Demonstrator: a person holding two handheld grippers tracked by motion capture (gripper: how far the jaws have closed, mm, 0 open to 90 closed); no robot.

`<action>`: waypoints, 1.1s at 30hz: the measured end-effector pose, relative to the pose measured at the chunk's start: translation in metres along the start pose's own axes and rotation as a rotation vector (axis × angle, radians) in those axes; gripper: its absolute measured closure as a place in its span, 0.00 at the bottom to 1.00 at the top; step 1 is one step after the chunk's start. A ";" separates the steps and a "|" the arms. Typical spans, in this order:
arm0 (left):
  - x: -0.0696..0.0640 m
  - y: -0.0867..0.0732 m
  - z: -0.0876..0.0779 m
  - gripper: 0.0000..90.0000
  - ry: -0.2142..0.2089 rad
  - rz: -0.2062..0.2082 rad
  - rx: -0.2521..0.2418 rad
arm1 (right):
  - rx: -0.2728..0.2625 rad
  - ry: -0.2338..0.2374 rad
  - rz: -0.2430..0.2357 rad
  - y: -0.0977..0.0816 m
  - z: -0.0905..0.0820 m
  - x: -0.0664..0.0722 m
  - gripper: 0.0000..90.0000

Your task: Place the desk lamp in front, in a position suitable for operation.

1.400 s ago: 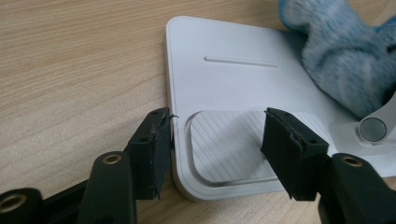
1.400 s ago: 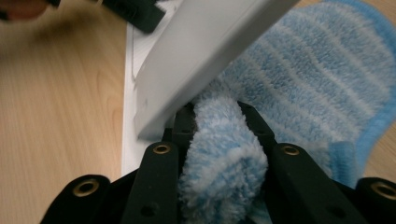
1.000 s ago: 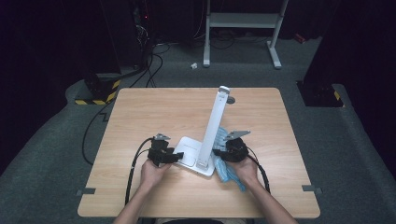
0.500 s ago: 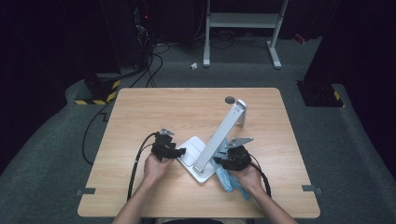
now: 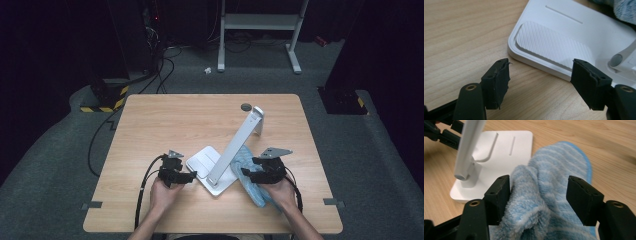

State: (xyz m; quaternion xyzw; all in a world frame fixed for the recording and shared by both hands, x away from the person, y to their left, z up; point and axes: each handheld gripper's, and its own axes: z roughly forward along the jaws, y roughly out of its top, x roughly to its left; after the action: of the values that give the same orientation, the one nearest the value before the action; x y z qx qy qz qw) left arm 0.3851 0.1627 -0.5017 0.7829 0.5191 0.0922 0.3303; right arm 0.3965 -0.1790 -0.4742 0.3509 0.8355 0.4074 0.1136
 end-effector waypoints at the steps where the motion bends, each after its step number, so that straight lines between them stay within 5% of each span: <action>1: 0.001 -0.001 0.003 0.35 -0.004 0.000 0.006 | 0.016 0.001 0.008 -0.001 0.000 -0.002 0.36; 5: 0.008 -0.002 0.005 0.38 -0.021 -0.013 -0.015 | 0.089 0.045 0.064 -0.006 0.016 -0.014 0.35; 8: 0.009 -0.002 0.006 0.40 -0.031 0.000 -0.024 | 0.088 0.150 0.143 -0.006 0.034 -0.024 0.46; 10: 0.011 -0.001 0.007 0.42 -0.041 0.003 -0.032 | 0.068 0.196 0.122 -0.002 0.042 -0.021 0.62; 12: 0.012 0.000 0.008 0.43 -0.053 0.002 -0.037 | 0.067 0.192 0.061 0.006 0.047 -0.009 0.70; 18: 0.015 0.009 0.014 0.44 -0.047 -0.006 -0.031 | 0.034 0.199 -0.003 0.020 0.066 0.015 0.78; 22: 0.016 0.010 0.016 0.45 -0.031 -0.001 -0.045 | 0.009 0.185 -0.001 0.018 0.067 0.017 0.76; 28: 0.015 0.010 0.016 0.46 -0.022 -0.001 -0.049 | -0.014 0.065 -0.006 0.012 0.040 0.017 0.42; 31: 0.015 0.010 0.017 0.46 -0.027 -0.002 -0.056 | 0.019 0.064 0.005 0.005 0.036 0.013 0.39; 33: 0.015 0.011 0.018 0.48 -0.032 -0.003 -0.062 | 0.055 0.084 0.015 0.003 0.043 0.012 0.46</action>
State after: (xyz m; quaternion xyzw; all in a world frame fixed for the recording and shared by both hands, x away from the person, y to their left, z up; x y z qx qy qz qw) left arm 0.4086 0.1653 -0.5119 0.7729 0.5118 0.0955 0.3627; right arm 0.4095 -0.1439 -0.4979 0.3426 0.8477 0.3996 0.0655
